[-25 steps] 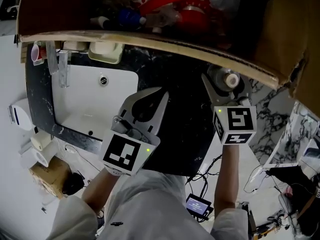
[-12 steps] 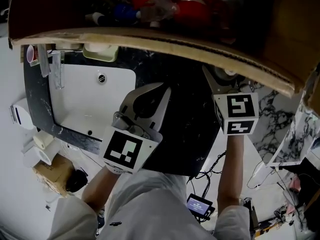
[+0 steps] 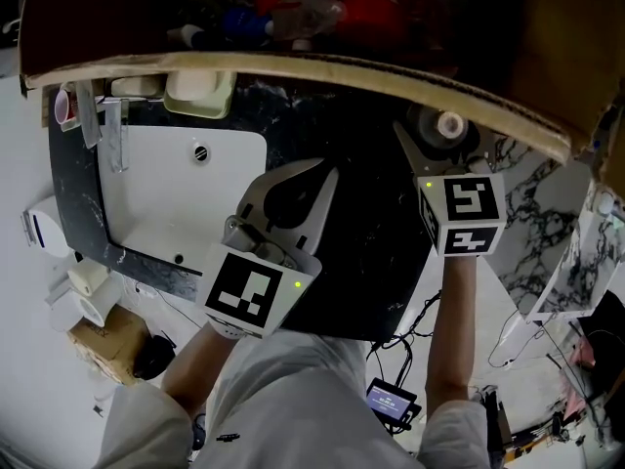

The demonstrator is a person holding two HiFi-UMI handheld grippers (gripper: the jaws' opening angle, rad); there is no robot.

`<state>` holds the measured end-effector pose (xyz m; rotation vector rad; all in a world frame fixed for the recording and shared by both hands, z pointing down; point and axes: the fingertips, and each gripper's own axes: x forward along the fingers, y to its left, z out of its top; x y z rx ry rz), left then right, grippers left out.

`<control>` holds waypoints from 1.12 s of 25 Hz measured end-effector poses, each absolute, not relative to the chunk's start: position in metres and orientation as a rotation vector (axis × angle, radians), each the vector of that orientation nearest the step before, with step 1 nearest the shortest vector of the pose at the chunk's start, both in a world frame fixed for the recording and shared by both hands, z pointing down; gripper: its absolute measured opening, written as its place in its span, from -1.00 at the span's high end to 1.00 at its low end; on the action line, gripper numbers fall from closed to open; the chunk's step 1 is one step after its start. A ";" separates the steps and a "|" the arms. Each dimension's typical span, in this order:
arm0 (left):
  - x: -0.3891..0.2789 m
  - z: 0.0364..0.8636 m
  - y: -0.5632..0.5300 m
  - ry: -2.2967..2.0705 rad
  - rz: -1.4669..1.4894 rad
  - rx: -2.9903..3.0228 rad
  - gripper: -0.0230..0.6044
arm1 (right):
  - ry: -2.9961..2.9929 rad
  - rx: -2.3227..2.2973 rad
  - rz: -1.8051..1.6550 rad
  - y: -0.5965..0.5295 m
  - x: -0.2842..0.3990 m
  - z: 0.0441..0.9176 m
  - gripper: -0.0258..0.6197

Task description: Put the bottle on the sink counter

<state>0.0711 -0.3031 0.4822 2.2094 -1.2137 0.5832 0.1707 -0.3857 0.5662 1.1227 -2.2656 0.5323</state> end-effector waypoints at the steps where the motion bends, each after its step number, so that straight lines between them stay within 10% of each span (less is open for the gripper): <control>1: 0.071 0.481 -0.302 -1.214 0.582 2.211 0.91 | -2.274 1.134 0.543 -0.386 0.171 0.565 -0.16; 28: 0.027 0.423 -0.232 -1.212 0.524 2.301 0.91 | -2.245 1.488 0.479 -0.311 0.190 0.475 -0.20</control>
